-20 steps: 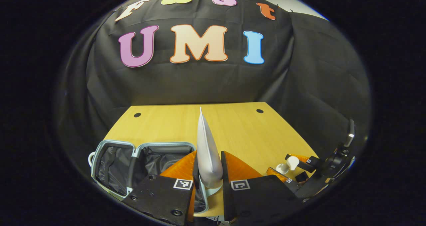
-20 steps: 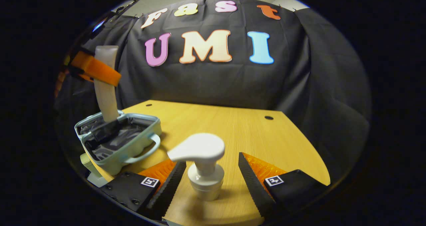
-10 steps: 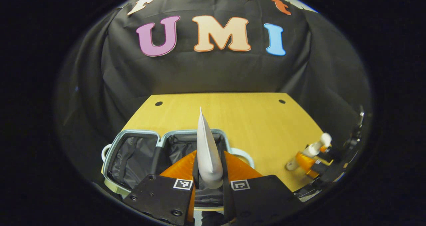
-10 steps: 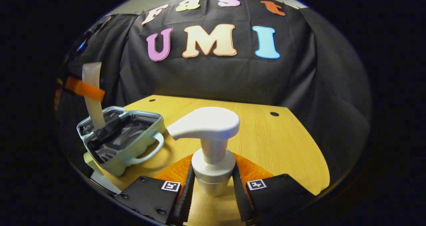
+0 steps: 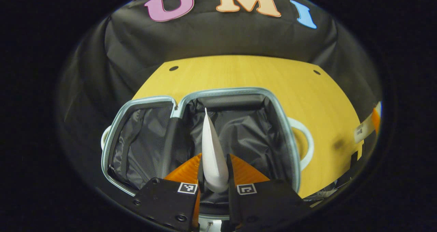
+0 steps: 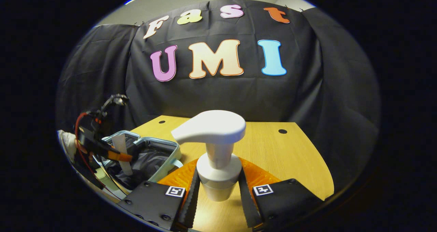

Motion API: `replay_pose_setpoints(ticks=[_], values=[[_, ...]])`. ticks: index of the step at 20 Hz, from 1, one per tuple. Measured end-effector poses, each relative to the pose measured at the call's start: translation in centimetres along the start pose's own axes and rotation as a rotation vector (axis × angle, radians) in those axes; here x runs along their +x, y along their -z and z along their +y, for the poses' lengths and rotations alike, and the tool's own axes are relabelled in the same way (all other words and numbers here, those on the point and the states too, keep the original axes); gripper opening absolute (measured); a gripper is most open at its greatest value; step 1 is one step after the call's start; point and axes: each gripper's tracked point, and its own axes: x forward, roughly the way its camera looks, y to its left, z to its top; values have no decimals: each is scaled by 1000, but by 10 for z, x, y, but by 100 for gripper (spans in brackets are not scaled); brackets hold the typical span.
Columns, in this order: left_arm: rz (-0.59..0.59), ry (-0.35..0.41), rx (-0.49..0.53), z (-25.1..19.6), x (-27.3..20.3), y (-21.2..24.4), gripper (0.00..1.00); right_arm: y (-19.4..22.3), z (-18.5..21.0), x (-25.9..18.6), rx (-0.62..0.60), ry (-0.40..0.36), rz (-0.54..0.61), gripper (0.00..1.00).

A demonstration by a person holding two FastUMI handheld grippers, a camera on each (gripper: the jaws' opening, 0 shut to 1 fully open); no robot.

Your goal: First open the suitcase, pack the skin care products into it, and then close the suitcase.

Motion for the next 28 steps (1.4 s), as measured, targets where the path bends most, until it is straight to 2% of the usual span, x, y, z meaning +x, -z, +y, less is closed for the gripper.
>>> replay_pose_setpoints(ticks=[1, 5, 6, 7, 9, 12, 16, 17, 18, 23, 28], values=[[24, -2, -4, 2, 6, 5, 28, -3, 1, -2, 2, 4, -1, 55], [-4, 12, 8, 3, 20, -10, 29, -14, 6, -8, 3, 8, -9, 55], [-5, 8, 8, 5, 24, -13, 30, -17, 9, -9, 7, 5, -9, 55], [2, 12, 3, 4, 28, -12, 36, -19, 13, -10, 14, -2, -12, 57], [9, 37, -15, 1, 31, -9, 36, -24, 26, -9, 24, -27, -12, 57], [-31, 29, -40, 3, 28, -16, 83, -28, 51, -5, 28, -83, -3, 57], [-124, 36, -81, 14, -3, -34, 79, -32, 99, 7, 35, -193, 18, 57], [-144, 29, -91, 19, -12, -38, 81, -31, 113, 10, 37, -225, 23, 55], [-165, 20, -103, 27, -22, -42, 81, -30, 128, 14, 38, -255, 30, 59], [-240, -53, -172, 81, -61, -45, 83, -11, 193, 33, 43, -387, 87, 58], [-262, -157, -252, 142, -92, -23, 81, 35, 233, 60, 86, -426, 196, 58]])
